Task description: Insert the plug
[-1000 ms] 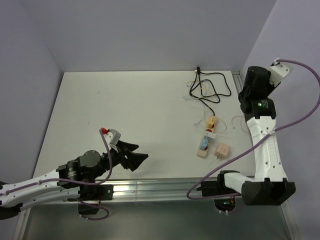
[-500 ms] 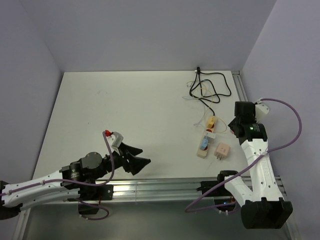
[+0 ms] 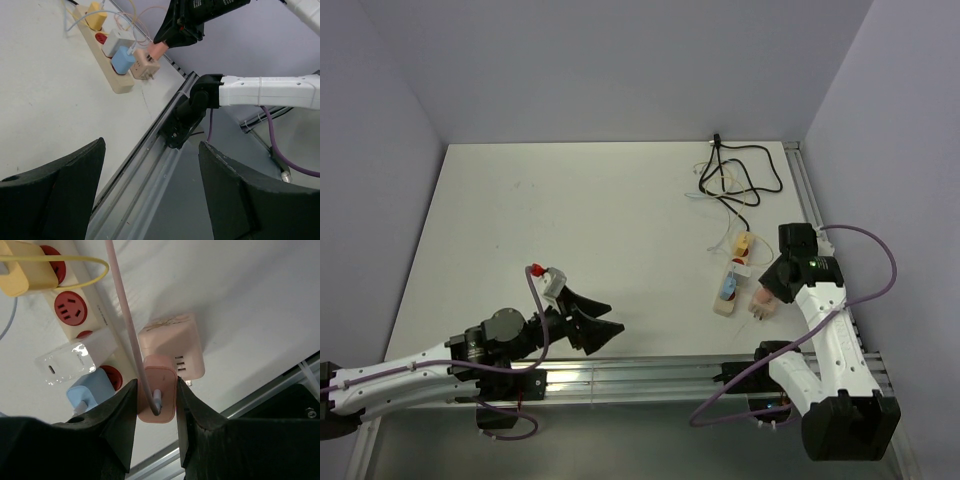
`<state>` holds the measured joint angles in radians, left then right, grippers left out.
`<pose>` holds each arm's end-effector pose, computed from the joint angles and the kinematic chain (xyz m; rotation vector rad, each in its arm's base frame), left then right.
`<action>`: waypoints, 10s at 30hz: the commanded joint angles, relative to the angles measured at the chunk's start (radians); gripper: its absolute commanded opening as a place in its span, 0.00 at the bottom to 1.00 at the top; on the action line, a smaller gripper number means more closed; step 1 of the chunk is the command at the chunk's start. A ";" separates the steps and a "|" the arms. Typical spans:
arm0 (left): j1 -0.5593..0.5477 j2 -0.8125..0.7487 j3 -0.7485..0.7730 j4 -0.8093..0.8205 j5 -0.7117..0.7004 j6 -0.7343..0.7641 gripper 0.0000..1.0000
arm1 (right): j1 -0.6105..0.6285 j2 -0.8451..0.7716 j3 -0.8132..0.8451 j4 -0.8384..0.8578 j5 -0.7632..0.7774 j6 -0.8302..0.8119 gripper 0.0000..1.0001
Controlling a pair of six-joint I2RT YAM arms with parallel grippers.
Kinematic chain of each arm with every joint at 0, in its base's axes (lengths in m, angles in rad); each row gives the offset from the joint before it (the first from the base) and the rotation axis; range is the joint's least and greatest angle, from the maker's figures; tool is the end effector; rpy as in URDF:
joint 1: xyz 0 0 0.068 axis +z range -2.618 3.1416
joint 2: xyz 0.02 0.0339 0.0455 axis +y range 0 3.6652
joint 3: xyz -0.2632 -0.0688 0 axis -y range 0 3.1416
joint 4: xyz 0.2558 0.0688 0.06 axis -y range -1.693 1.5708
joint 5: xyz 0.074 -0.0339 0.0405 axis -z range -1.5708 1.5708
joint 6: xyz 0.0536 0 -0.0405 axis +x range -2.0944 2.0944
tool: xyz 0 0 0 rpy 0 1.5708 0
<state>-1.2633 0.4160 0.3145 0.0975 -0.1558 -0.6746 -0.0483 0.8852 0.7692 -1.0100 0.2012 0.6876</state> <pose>0.0584 -0.1564 0.2531 0.3778 1.7156 -1.3605 0.1681 -0.0189 0.2330 1.0124 2.4575 -0.0658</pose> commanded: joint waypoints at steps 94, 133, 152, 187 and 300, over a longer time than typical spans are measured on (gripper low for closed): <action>-0.004 -0.158 -0.117 0.076 0.018 0.010 0.83 | -0.007 0.225 0.134 -0.065 0.089 -0.115 0.00; -0.004 -0.138 -0.127 0.102 0.030 0.004 0.83 | 0.157 0.218 0.232 -0.137 0.133 0.173 0.00; -0.004 -0.151 -0.126 0.076 0.038 0.007 0.83 | 0.260 0.224 0.139 -0.108 0.356 0.270 0.00; -0.004 -0.169 -0.115 0.036 0.019 0.026 0.84 | 0.295 0.236 0.081 -0.075 0.322 0.306 0.00; -0.004 -0.374 -0.132 -0.183 -0.059 -0.505 0.92 | 0.562 -0.105 0.002 0.108 0.074 0.234 0.94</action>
<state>-1.2633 0.0921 0.2031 -0.0559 -0.1707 -1.1027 0.4789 0.7212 0.7124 -0.9539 0.2188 0.9520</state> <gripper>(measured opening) 0.927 0.956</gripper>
